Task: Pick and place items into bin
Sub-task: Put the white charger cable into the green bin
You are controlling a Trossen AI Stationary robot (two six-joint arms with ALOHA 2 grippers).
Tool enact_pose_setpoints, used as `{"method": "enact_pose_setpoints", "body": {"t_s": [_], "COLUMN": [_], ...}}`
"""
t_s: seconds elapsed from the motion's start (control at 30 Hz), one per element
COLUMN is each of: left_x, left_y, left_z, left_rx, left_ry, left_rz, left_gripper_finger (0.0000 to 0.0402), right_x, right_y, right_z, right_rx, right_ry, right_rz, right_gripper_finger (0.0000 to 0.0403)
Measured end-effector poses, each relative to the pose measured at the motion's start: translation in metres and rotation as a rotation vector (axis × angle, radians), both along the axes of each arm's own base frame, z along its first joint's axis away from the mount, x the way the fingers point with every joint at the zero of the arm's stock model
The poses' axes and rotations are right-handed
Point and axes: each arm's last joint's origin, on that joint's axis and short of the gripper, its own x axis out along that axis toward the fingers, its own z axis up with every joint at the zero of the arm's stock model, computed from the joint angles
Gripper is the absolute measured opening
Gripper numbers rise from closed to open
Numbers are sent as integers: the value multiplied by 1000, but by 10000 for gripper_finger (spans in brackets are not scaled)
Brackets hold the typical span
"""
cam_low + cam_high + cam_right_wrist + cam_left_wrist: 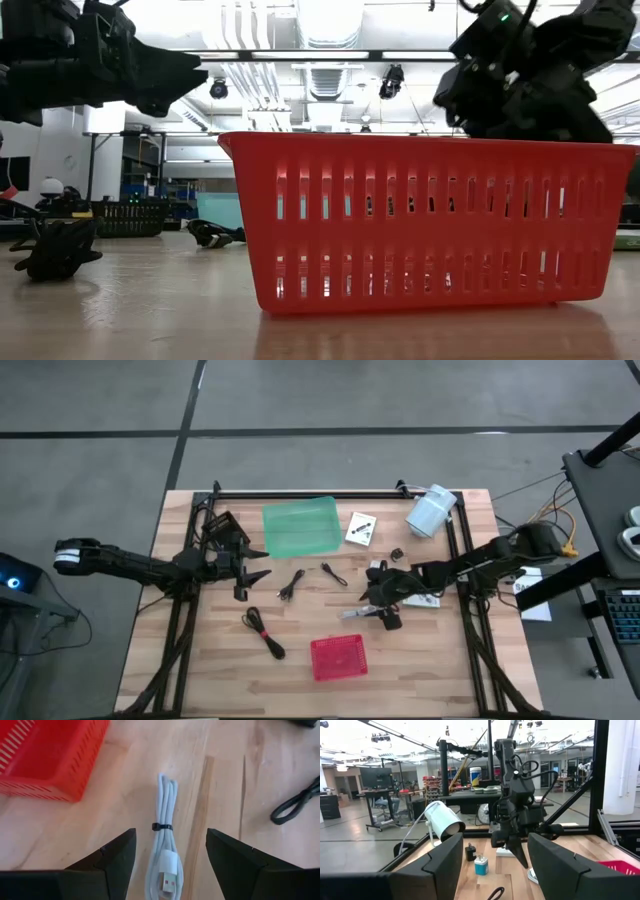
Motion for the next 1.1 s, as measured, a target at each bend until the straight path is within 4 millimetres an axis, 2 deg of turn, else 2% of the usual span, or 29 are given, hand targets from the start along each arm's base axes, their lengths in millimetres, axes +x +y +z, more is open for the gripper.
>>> {"method": "enact_pose_setpoints", "body": {"t_s": [0.37,0.77,0.93,1.1], "left_x": [0,0,0,0], "left_y": [0,0,0,0], "left_z": [0,0,-1,-1], "left_rx": [0,0,0,0], "left_ry": [0,2,3,5], "left_rz": [0,0,0,0], "left_gripper_finger": [207,207,207,207], "right_x": [12,11,11,11], "right_y": [1,1,0,-1], "right_z": [-22,-23,-23,-23], "right_rx": [-31,-38,-74,-78], "right_ry": [111,127,124,124], "right_rz": [23,24,-18,-21], "right_gripper_finger": [226,224,200,154]}}
